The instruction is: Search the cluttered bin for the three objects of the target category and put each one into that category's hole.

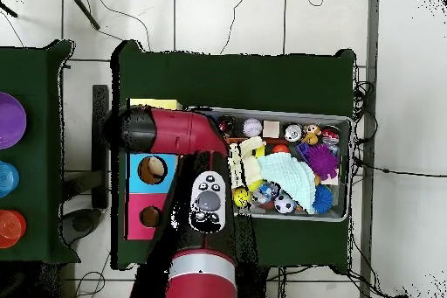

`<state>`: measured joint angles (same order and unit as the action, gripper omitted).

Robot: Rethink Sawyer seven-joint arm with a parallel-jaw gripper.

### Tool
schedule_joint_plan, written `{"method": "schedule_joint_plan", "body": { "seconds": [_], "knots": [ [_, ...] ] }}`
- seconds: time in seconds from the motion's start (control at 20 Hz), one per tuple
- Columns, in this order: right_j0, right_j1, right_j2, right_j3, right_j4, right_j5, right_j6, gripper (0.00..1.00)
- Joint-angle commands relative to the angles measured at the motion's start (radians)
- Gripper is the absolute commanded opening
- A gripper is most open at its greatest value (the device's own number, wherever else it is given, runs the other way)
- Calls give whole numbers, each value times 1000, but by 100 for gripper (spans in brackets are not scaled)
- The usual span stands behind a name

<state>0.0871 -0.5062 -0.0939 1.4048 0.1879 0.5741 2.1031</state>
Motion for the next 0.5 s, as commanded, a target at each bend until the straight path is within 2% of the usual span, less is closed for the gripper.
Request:
{"method": "schedule_joint_plan", "body": {
  "seconds": [0.05,0.2,0.5],
  "knots": [
    [33,36,-16,24,1,-26,182,100],
    [16,25,10,47,10,-39,162,100],
    [11,29,14,40,13,-34,156,100]
  ]
}}
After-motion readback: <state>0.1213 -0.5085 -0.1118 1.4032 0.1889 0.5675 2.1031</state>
